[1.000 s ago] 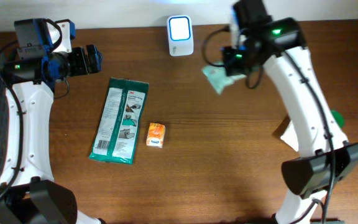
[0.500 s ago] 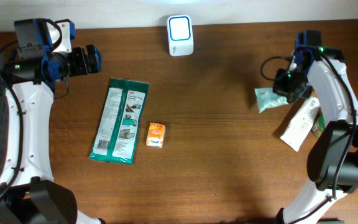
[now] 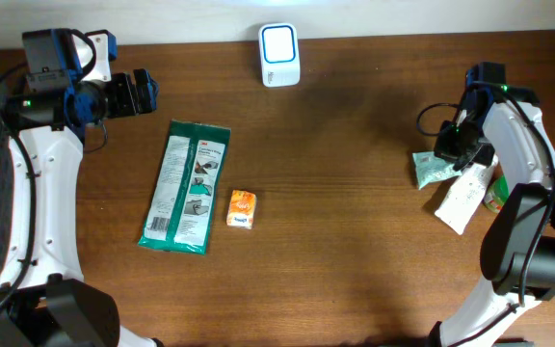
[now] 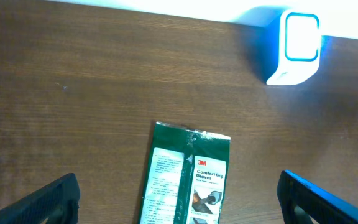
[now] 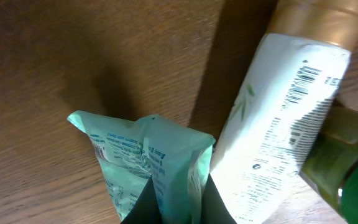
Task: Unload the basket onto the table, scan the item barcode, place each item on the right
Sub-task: 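Carry the packet right and drop it beside the tube, then move right gripper left over the orange tissue pack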
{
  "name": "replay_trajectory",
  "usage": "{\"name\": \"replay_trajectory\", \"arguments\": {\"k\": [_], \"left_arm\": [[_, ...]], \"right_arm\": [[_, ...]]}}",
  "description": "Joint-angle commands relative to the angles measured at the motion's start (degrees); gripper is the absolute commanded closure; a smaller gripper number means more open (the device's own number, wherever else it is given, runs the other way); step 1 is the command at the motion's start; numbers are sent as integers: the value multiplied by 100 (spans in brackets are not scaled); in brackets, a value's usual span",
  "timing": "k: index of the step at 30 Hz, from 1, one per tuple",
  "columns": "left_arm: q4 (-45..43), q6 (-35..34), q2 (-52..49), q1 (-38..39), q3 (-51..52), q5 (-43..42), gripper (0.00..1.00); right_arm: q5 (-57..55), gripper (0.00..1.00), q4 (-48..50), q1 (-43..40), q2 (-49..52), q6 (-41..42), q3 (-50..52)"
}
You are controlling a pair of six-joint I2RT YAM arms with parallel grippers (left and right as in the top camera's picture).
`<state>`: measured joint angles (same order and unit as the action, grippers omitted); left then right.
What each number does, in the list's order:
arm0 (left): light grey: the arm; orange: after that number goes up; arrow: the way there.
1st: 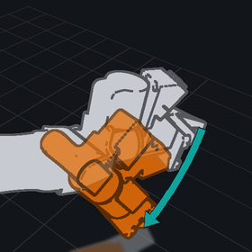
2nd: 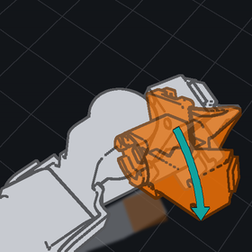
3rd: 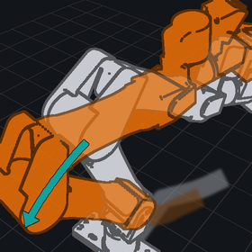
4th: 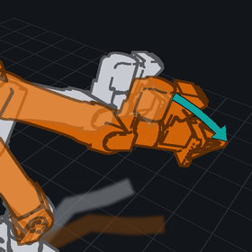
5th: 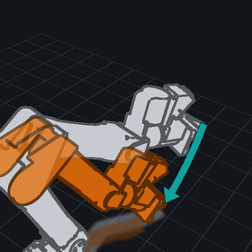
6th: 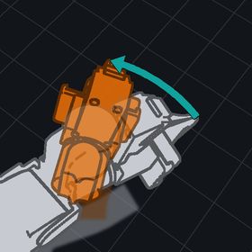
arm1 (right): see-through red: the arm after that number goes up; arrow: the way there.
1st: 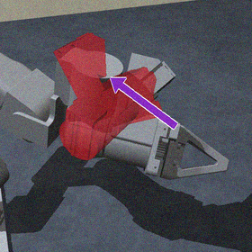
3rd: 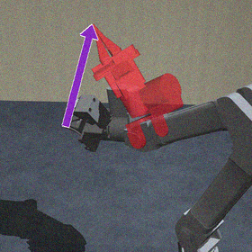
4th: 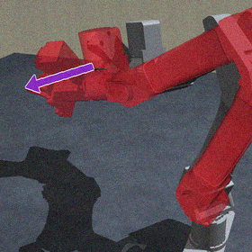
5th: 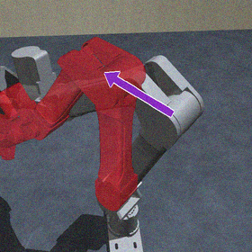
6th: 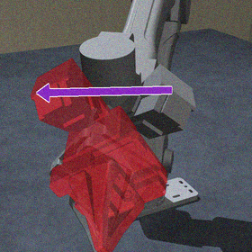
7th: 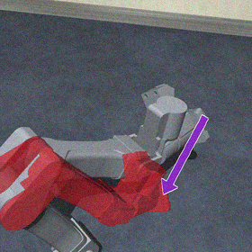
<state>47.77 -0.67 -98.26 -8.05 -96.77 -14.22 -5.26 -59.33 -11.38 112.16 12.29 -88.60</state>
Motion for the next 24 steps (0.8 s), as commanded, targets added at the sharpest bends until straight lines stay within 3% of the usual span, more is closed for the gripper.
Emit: {"name": "replay_trajectory", "arguments": {"k": [1, 7, 12, 15, 21, 23, 24], "left_arm": [[-9, 24, 57, 0, -103, -59, 1], [-9, 24, 57, 0, -103, -59, 1], [-9, 24, 57, 0, -103, -59, 1], [-9, 24, 57, 0, -103, -59, 1], [-9, 24, 57, 0, -103, -59, 1], [-9, 24, 57, 0, -103, -59, 1], [-9, 24, 57, 0, -103, -59, 1]], "right_arm": [[-188, 94, -39, -33, -15, 90, 2], [-186, 53, -850, -33, -15, 90, -914], [94, 49, -1661, -9, -15, 87, -1912], [964, 49, -2004, 120, -15, 0, -2404], [2334, 48, -1971, 680, -13, 2, -2293], [2376, 24, -1810, 1008, -13, 26, -2146], [2378, 21, -1709, 1180, -13, 66, -2065]]}}
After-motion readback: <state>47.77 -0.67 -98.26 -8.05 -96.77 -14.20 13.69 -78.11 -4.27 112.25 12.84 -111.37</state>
